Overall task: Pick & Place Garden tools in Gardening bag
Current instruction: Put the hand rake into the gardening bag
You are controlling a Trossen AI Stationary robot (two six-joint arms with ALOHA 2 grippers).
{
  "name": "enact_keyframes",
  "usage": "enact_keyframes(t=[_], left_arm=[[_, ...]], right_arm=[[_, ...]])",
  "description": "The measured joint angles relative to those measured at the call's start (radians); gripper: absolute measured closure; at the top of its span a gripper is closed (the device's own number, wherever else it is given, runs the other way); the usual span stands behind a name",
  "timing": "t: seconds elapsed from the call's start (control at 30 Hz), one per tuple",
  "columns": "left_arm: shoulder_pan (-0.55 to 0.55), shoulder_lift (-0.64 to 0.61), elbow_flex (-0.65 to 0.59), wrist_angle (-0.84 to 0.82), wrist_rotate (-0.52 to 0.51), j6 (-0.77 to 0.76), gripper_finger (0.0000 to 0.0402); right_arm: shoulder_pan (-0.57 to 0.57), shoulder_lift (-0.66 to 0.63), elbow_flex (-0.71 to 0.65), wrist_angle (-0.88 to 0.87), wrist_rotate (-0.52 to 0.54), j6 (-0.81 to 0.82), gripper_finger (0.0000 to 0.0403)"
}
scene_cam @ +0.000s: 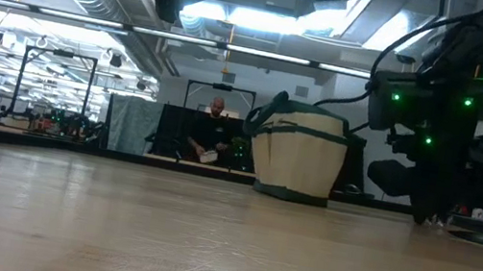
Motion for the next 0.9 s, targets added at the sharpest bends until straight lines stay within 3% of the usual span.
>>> enact_keyframes(t=[0.63,0.9], left_arm=[[0.000,0.000,0.000,0.000,0.000,0.000,0.0151],[0.000,0.000,0.000,0.000,0.000,0.000,0.0151]], right_arm=[[0.082,-0.001,0.006,0.024,-0.055,0.034,0.0323],[0.118,0.004,0.077,0.046,-0.177,0.015,0.0323]])
